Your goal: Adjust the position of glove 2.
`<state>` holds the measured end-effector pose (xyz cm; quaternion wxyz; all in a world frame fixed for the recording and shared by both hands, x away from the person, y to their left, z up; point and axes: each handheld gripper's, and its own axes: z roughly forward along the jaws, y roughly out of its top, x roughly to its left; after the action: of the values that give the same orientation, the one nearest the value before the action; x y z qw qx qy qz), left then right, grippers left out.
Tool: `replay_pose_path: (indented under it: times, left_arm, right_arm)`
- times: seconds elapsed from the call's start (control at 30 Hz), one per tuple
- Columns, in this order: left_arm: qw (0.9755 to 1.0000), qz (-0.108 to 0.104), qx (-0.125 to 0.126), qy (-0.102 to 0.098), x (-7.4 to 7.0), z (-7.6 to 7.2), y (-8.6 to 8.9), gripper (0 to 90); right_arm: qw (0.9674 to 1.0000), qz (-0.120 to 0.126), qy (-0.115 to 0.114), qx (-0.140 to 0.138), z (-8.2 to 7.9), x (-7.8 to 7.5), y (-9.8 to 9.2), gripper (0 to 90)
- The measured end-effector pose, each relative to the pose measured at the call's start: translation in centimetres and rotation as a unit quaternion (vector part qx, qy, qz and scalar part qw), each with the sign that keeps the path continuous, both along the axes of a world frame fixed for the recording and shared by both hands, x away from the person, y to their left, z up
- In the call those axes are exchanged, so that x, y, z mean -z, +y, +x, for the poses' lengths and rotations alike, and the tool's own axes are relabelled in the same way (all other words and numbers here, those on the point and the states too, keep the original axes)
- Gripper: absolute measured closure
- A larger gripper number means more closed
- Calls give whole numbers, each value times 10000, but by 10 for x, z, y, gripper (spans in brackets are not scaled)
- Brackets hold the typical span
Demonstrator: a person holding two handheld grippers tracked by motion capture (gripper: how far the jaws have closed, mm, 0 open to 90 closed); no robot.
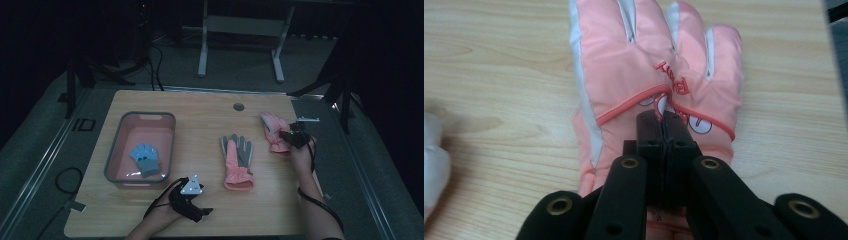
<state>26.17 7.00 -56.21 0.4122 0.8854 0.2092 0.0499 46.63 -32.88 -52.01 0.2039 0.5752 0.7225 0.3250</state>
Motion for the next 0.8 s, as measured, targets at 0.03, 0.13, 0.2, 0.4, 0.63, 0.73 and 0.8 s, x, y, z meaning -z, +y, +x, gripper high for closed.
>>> replay_pose_path:
  times: [0.03, 0.13, 0.2, 0.4, 0.63, 0.73, 0.8]
  left_arm:
    - [10000, 11, 4, -6, 0, 0, 0, 142]
    - [10000, 0, 5, -3, 0, 0, 0, 143]
    - [10000, 3, 4, -1, 0, 0, 0, 143]
    - [10000, 4, 14, -8, 0, 0, 0, 143]
    - [10000, -10, -1, -5, 0, 0, 0, 143]
    - [10000, -10, 11, -14, -1, 0, 0, 142]
    - [10000, -9, 15, -24, -1, 0, 0, 143]
  right_arm:
    - [10000, -11, -25, 53, -3, -3, 1, 890]
    - [9995, 166, -130, 214, -12, -14, 0, 890]
    - [9995, 138, -141, 233, -15, -17, 0, 890]
    - [9994, 62, -229, 261, -37, -38, 3, 891]
    - [9983, 251, -444, 297, -83, -67, 5, 891]
    - [9979, 277, -509, 294, -100, -72, 7, 891]
    - [9979, 238, -531, 283, -108, -72, 8, 891]
